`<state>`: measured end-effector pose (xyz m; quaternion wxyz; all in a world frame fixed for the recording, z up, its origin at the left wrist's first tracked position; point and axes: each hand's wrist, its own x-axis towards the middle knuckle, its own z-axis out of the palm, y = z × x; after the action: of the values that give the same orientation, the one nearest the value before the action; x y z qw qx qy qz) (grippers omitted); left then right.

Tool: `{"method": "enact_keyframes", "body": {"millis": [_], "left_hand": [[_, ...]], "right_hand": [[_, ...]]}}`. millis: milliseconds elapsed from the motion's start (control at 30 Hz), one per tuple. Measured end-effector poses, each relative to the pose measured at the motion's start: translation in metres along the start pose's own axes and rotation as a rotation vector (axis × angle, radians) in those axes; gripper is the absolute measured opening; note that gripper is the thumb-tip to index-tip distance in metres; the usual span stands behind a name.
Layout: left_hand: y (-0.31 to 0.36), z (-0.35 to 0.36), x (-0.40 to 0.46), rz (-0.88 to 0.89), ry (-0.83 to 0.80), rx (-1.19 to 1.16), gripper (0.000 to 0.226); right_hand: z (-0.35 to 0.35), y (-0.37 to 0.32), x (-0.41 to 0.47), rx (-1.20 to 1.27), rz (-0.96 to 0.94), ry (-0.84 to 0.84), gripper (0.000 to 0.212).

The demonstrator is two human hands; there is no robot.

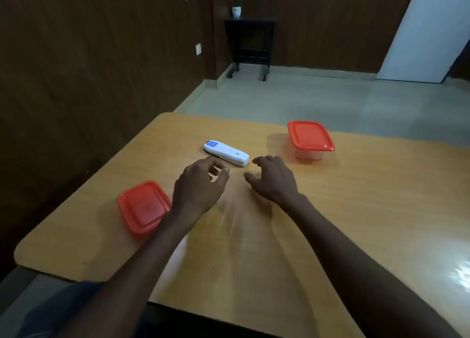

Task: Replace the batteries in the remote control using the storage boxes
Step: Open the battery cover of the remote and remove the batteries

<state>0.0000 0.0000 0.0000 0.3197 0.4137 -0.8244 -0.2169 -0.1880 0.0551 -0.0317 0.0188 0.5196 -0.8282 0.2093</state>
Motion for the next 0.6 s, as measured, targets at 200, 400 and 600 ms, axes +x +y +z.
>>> {"method": "enact_keyframes", "body": {"millis": [200,400,600], "left_hand": [[-0.002,0.018,0.017,-0.051,-0.043,0.066,0.019],[0.01,0.025,0.009,-0.206,-0.116,-0.066,0.019],[0.05,0.036,-0.034,-0.49,-0.439,-0.87,0.051]], "right_hand": [[0.03,-0.024,0.062,-0.055,0.016,-0.131,0.064],[0.024,-0.013,0.036,0.05,0.054,-0.014,0.041],[-0.033,0.014,-0.092,0.249,0.108,0.139,0.048]]}}
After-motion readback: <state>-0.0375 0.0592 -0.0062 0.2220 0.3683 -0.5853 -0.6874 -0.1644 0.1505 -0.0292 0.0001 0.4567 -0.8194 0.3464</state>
